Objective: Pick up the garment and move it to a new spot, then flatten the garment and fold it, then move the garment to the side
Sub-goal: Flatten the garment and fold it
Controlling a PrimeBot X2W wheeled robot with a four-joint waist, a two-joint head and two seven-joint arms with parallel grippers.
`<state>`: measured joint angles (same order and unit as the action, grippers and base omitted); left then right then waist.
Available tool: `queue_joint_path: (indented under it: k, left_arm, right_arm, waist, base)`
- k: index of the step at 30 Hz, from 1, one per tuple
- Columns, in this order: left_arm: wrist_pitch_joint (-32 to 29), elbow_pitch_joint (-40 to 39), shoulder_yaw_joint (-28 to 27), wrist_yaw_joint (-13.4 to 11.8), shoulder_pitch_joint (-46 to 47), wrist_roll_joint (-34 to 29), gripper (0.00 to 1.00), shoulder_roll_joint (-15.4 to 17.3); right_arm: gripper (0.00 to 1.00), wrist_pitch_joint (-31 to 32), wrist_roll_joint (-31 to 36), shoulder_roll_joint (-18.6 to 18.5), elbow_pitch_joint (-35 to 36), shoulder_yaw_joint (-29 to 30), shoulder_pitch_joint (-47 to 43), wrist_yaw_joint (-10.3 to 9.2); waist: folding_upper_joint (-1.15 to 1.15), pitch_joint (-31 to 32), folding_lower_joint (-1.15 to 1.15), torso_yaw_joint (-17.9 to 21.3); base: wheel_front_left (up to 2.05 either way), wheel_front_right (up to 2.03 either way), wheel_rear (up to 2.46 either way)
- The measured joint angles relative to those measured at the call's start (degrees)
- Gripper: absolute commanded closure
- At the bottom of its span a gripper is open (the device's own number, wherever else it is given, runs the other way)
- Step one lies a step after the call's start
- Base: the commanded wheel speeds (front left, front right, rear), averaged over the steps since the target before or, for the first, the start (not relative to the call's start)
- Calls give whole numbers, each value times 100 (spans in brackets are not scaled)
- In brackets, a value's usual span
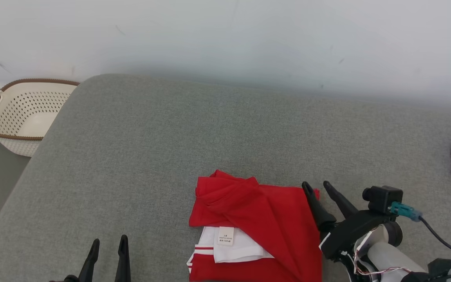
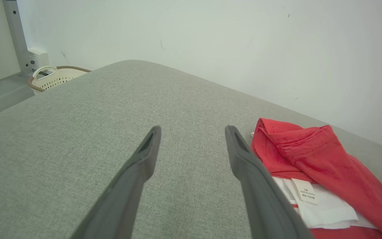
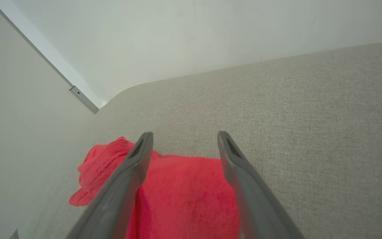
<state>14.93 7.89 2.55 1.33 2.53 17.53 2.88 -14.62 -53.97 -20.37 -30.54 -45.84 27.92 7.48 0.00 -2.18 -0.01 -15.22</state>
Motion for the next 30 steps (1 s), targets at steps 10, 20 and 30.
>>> queue_joint_path:
  k: [10,20,30]
  left_arm:
    - [0,-13,79,-40,47,26,0,0]
    - [0,-4,36,0,102,33,0,0]
    - [0,-11,74,-45,107,34,0,0]
  right_arm:
    - [100,-12,537,301,-853,-368,238,0]
    - [100,-36,705,603,-1201,-592,298,0]
    - [100,-52,537,788,-773,-1015,166,0]
  waist:
    - [0,-182,0,-153]
    - [0,-293,0,-301]
    - [0,-286,0,-374]
  base:
    - [0,0,0]
    - [0,0,0]
    - [0,0,0]
